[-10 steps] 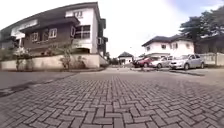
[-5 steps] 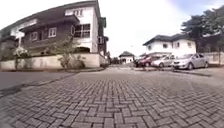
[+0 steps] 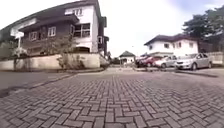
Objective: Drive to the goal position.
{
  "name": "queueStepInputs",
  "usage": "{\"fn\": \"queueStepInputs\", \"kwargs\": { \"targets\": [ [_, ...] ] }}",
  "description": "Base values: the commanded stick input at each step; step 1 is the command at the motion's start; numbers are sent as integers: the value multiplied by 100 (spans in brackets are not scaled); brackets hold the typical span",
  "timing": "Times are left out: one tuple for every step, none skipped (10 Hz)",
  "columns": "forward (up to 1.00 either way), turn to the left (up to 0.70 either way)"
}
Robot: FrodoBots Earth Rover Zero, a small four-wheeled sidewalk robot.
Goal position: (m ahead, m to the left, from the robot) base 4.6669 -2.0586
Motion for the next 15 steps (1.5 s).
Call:
{"fn": "queueStepInputs", "kwargs": {
  "targets": [
    [69, 3],
    [69, 3],
    [69, 3],
    [69, 3],
    [69, 3],
    [69, 3],
    [69, 3],
    [69, 3],
    [69, 3],
    [69, 3],
    [69, 3],
    [69, 3],
    [69, 3],
    [69, 3],
    [69, 3]
  ]
}}
